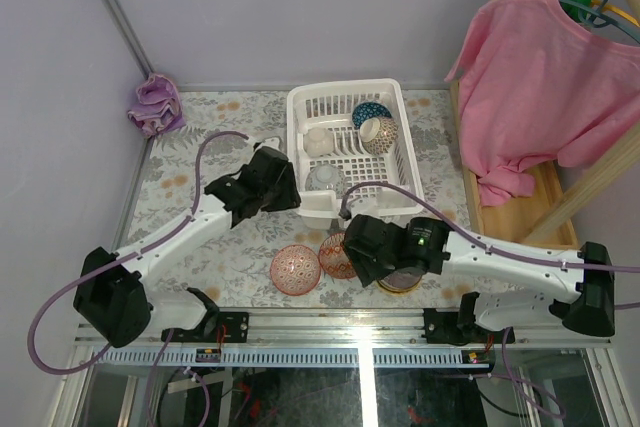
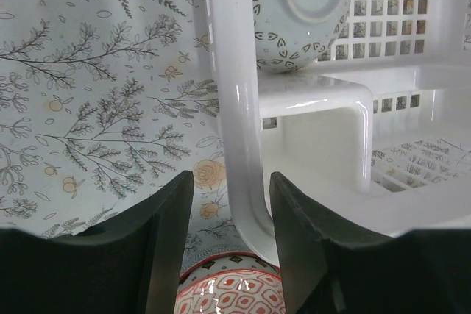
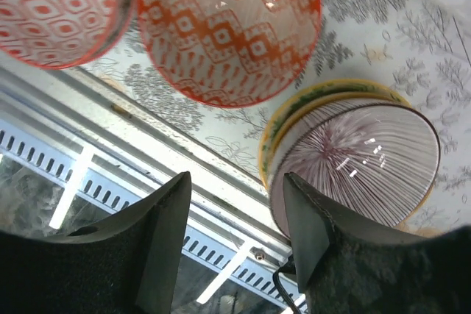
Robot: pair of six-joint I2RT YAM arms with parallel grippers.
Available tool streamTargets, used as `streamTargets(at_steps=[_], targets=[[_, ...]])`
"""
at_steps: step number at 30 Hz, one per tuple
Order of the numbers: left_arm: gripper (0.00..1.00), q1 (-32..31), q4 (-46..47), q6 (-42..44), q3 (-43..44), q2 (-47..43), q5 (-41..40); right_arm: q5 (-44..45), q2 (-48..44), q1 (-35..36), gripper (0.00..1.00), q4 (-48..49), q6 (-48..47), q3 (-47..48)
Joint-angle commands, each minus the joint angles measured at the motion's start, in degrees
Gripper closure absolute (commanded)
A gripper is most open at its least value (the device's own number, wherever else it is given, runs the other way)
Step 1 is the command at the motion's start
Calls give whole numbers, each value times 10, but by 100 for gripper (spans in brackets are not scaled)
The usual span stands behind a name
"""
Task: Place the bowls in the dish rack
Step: Pick up the bowl from the center of the board.
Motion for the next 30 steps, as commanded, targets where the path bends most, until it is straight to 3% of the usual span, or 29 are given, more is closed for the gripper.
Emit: streamTargets(at_steps=[1, 8, 22, 25, 28, 30], targets=[[55, 34, -30, 28, 4, -10, 0, 10, 21, 41, 40, 57, -79, 38], [42, 56, -37, 34, 15, -18, 10, -11, 128, 55, 40, 123, -194, 42], [40, 69, -45, 42, 24, -22, 20, -16, 253, 55, 44, 185, -262, 44], [40, 71, -45, 42, 22, -24, 20, -27, 253, 55, 61, 194, -259, 32], [40, 71, -45, 41, 20, -25, 23, -28, 249, 55, 94, 184, -255, 28], [40, 71, -42, 41, 18, -27, 23, -23, 234, 55, 100, 171, -253, 30]])
